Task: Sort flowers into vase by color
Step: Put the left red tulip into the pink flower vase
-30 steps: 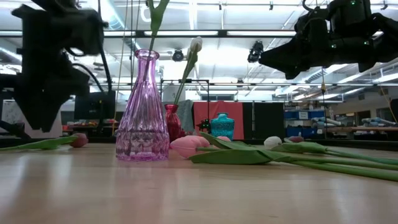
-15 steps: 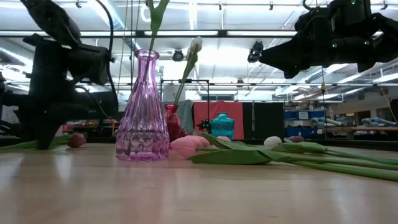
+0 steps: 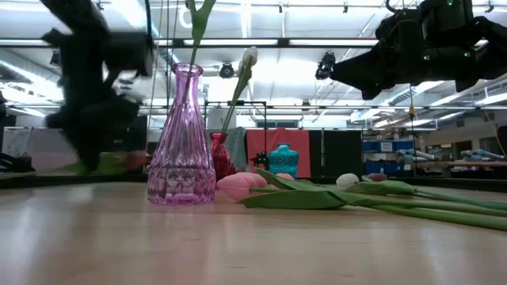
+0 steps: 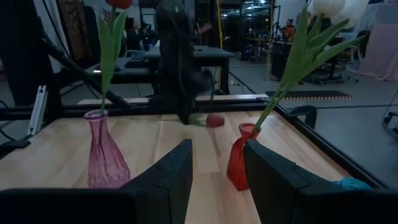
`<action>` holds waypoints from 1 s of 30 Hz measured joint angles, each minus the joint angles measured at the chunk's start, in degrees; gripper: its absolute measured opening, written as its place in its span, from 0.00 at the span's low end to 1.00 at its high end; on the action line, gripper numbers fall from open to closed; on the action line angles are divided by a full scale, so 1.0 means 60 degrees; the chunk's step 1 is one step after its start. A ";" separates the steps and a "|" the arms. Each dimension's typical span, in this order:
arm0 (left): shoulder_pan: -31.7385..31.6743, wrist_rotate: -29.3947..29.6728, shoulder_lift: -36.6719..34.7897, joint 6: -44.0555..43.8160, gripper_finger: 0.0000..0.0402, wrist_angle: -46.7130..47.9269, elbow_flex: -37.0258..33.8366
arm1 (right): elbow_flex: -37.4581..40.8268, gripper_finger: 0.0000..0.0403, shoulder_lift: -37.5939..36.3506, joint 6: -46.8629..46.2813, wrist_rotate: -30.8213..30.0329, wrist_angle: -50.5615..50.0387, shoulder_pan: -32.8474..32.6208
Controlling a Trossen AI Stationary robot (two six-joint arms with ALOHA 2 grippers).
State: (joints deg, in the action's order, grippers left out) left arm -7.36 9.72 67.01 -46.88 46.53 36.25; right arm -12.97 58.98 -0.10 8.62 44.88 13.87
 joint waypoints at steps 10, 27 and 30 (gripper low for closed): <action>0.1644 0.0186 -0.2035 0.4538 0.04 -0.5798 0.0483 | -0.0003 0.38 0.0000 0.0077 -0.0217 -0.0087 0.0140; 0.2705 -0.0603 -0.3857 0.6384 0.04 -0.9548 0.0279 | -0.0001 0.38 -0.0004 0.0094 -0.0436 -0.0628 0.0656; 0.2957 -0.0605 -0.3722 0.7134 0.04 -1.0501 0.0169 | 0.0000 0.38 -0.0004 0.0103 -0.0409 -0.0569 0.0652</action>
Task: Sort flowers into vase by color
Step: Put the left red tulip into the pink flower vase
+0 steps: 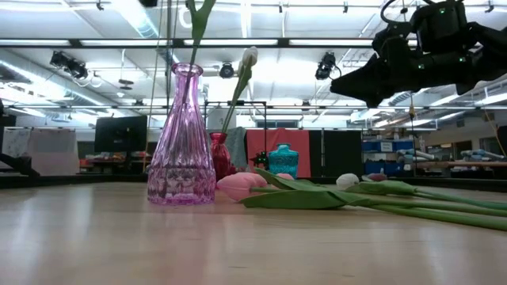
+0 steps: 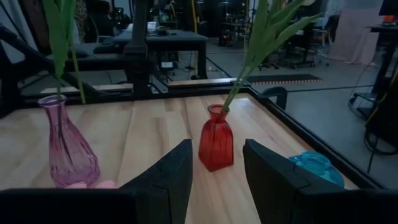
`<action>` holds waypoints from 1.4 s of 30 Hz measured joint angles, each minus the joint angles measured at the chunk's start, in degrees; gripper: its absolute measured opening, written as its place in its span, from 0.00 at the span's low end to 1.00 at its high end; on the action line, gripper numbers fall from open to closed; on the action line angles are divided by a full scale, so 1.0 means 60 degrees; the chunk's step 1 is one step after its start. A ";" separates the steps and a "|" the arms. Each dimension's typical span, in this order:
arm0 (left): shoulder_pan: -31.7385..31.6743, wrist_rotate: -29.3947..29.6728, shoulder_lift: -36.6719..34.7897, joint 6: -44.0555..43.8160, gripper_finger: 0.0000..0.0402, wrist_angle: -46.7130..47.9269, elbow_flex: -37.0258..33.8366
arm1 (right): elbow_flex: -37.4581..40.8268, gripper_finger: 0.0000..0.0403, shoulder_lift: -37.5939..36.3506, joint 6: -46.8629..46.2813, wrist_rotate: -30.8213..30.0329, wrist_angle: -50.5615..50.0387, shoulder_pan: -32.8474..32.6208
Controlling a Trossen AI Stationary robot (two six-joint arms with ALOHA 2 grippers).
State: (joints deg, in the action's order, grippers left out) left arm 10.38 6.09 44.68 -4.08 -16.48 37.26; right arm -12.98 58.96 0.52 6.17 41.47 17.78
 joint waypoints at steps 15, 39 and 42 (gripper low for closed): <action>0.1070 -0.0045 0.0309 0.0421 0.04 -0.1399 -0.0012 | -0.0001 0.38 0.0000 -0.0038 -0.0017 0.0040 0.0000; 0.1229 0.0759 0.3121 -0.0358 0.23 -0.0055 -0.0009 | -0.1044 0.38 -0.0004 -0.1091 -0.0698 -0.3667 -0.0956; 0.1229 0.0790 0.3104 -0.0716 0.33 0.0574 -0.0007 | -0.1658 0.38 0.0000 -0.1431 -0.1656 -0.5783 -0.1648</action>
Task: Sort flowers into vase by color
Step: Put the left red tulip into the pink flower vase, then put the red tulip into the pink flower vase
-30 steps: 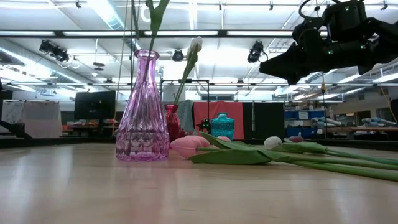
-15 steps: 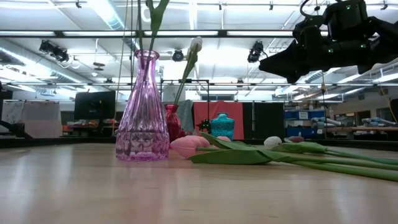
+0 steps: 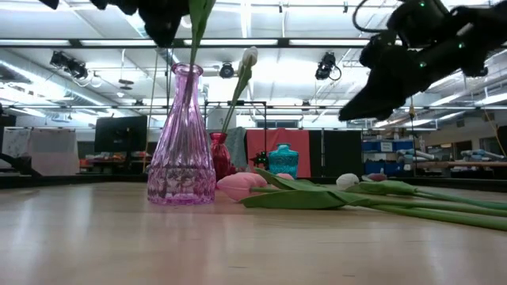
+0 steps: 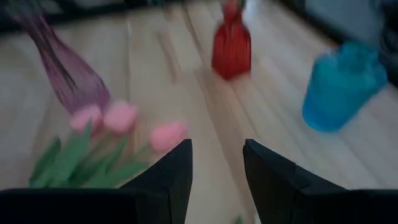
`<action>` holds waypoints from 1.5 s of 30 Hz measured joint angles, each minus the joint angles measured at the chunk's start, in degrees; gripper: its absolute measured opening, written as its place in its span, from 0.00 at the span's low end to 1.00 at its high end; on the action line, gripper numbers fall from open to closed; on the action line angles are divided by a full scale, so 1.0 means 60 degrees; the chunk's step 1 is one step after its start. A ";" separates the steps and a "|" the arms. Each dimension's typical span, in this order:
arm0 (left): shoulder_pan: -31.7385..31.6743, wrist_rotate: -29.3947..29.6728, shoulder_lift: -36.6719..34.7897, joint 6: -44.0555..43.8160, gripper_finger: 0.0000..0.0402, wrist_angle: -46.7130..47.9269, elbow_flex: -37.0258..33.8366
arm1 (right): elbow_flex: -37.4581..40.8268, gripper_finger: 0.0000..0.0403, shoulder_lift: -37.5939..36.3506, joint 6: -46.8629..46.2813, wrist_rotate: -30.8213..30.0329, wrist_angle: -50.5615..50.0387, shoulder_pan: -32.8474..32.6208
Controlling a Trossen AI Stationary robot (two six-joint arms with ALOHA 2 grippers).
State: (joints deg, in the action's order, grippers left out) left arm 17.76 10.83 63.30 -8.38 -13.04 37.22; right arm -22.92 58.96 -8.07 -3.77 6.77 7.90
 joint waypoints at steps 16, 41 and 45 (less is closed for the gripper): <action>0.1808 0.0718 -0.2452 -0.0520 0.45 0.4478 0.0009 | -0.2450 0.38 0.0507 -0.5092 -0.4207 -0.5968 -0.2711; 0.2080 0.3049 -0.2658 -0.1633 0.45 0.7169 0.0009 | -0.2498 0.22 0.4743 -0.7802 -0.2138 -0.6017 -0.1285; 0.2080 0.3045 -0.2658 -0.1641 0.45 0.7227 0.0009 | -0.2451 0.05 0.4485 -0.7858 -0.2252 -0.6100 -0.1281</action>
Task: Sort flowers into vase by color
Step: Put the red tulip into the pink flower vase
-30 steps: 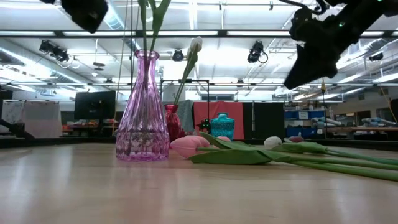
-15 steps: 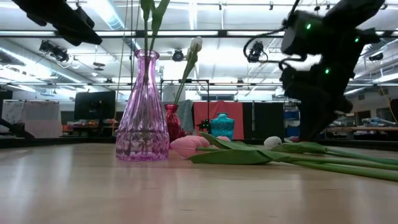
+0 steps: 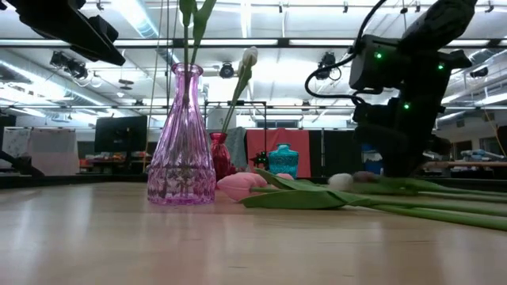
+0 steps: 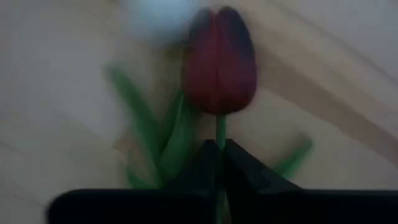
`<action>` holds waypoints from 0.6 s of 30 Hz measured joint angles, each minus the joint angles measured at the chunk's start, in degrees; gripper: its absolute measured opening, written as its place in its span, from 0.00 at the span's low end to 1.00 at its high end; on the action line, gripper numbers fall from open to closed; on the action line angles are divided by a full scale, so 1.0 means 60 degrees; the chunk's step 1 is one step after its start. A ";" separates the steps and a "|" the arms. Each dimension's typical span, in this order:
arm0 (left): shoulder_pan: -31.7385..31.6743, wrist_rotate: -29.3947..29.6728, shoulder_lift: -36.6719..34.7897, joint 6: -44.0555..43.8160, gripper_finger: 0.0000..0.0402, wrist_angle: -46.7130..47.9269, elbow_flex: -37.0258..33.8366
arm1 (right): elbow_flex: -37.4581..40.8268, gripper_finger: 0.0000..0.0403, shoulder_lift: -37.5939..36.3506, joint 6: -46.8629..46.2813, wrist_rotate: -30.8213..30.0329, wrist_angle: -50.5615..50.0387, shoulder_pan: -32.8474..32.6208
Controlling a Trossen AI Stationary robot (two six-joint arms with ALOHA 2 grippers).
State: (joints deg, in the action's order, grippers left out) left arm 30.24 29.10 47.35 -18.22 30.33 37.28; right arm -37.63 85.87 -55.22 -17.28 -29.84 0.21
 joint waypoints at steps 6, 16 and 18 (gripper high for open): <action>0.0051 0.0090 0.0057 0.0009 0.45 -0.0093 0.0000 | 0.0012 0.08 -0.1398 0.0512 -0.1216 0.0166 0.0075; 0.0025 0.0139 0.0109 0.0044 0.45 -0.4001 -0.2346 | 0.0008 0.04 -0.3164 0.5174 -0.2209 0.4819 0.0441; -0.0040 0.0274 0.0047 0.0044 0.45 -0.3961 -0.2566 | 0.0008 0.06 -0.3174 0.6321 -0.2190 0.6219 0.0636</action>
State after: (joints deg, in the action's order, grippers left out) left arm 30.00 30.75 47.64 -17.96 6.56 21.88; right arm -37.58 66.83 -17.29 -30.42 7.48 4.02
